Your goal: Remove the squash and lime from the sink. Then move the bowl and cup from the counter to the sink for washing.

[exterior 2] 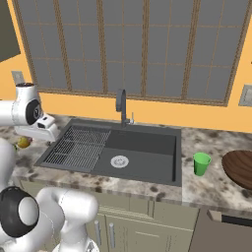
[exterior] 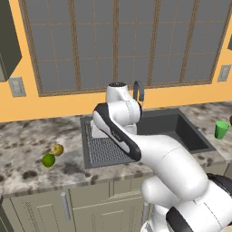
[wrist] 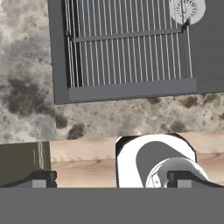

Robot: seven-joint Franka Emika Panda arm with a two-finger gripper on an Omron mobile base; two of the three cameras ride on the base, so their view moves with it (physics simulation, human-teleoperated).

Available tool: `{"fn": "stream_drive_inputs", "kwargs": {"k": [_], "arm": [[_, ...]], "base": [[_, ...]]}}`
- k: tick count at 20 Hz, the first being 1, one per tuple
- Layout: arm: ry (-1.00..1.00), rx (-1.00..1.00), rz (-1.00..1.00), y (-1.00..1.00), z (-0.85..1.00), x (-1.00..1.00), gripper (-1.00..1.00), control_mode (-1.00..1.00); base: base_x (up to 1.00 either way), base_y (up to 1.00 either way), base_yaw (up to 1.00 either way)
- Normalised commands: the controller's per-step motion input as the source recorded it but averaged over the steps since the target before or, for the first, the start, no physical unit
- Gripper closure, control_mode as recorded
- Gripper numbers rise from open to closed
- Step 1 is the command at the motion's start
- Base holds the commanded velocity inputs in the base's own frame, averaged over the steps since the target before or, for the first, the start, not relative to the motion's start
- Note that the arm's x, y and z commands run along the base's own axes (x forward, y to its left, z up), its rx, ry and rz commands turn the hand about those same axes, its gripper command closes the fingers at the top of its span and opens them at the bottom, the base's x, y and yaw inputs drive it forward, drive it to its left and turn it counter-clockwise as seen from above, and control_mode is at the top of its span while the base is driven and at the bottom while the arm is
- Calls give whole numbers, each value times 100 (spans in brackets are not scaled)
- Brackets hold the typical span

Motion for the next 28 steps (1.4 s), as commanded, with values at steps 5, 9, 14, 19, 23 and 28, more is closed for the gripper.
{"fn": "stream_drive_inputs", "kwargs": {"k": [5,9,14,19,23,28], "arm": [[0,0,0,-58,9,-6,-100,-100],[0,0,0,-60,11,-8,-100,-100],[-1,0,0,-62,8,-5,-100,-100],[-3,0,0,-64,7,-7,-100,-100],[-6,0,0,-63,4,-8,-100,-100],[-2,0,0,-64,1,-3,-100,-100]], "base": [[0,0,0],[0,0,0],[0,0,0],[0,0,0],[0,0,0],[0,0,0]]}}
